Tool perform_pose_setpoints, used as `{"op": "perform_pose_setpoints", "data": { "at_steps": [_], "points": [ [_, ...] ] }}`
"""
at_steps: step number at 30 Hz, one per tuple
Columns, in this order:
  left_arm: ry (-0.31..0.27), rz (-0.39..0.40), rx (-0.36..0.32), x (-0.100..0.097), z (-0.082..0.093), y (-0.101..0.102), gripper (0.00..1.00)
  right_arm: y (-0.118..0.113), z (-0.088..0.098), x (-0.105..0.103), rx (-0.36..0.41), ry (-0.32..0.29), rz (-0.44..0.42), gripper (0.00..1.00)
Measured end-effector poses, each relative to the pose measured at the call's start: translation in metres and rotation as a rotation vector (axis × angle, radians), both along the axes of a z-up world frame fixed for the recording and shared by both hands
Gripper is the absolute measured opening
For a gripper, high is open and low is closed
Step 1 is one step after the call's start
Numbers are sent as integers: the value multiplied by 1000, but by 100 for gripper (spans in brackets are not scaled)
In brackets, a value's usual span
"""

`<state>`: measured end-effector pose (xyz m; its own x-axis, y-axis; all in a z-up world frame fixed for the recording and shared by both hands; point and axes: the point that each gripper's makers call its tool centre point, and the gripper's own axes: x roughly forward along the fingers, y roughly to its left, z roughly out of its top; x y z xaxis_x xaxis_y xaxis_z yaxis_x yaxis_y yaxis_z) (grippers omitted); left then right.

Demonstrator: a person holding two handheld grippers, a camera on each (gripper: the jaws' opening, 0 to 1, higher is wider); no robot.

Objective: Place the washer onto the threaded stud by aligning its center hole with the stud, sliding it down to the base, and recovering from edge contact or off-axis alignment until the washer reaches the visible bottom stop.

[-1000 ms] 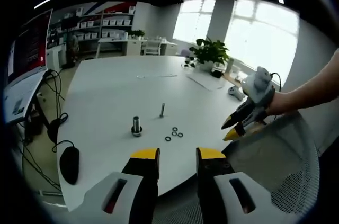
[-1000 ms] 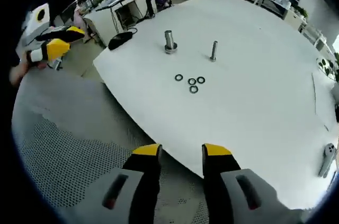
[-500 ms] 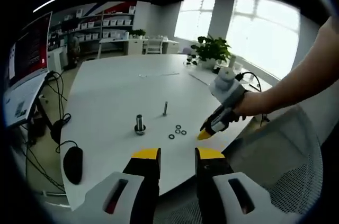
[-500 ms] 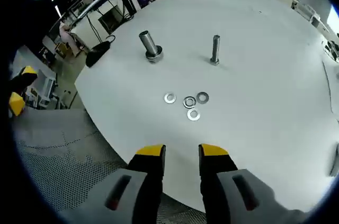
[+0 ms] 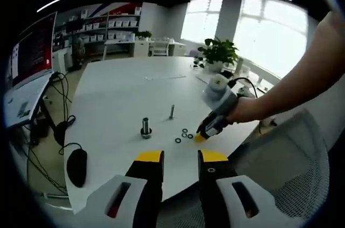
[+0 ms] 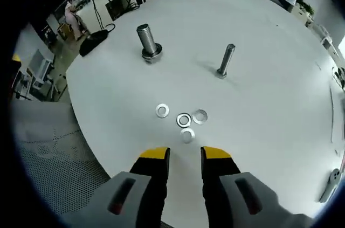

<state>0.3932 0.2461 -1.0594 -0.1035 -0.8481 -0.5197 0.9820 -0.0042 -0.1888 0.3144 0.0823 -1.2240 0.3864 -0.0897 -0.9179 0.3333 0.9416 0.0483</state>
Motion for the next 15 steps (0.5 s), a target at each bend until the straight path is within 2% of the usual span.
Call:
{"op": "perform_pose_setpoints", "data": {
  "at_steps": [3,6,7,10,11,14,15],
  "points": [
    [12,11,-10,2,1,-1,23,-2,-7,5,42,-5,-20,25],
    [-4,1,9,0,-2,0,23,3,-8,8,20,12,13,25],
    [-14,0,13,0,-2,0,23,-1,-6,13,-2,-9,29,25],
    [-24,8,18,3,-4,0,23,-1,-9,15,14,-15,5,24],
    [-22,13,22,4,-5,1,23,-1,-10,15,4,-8,24,23],
    [-22,11,25,5,-6,1,22,-4,-13,13,-60,55,231,21],
    [-22,6,27,3,-6,1,22,0,-11,12,-45,72,247,21]
  ]
}}
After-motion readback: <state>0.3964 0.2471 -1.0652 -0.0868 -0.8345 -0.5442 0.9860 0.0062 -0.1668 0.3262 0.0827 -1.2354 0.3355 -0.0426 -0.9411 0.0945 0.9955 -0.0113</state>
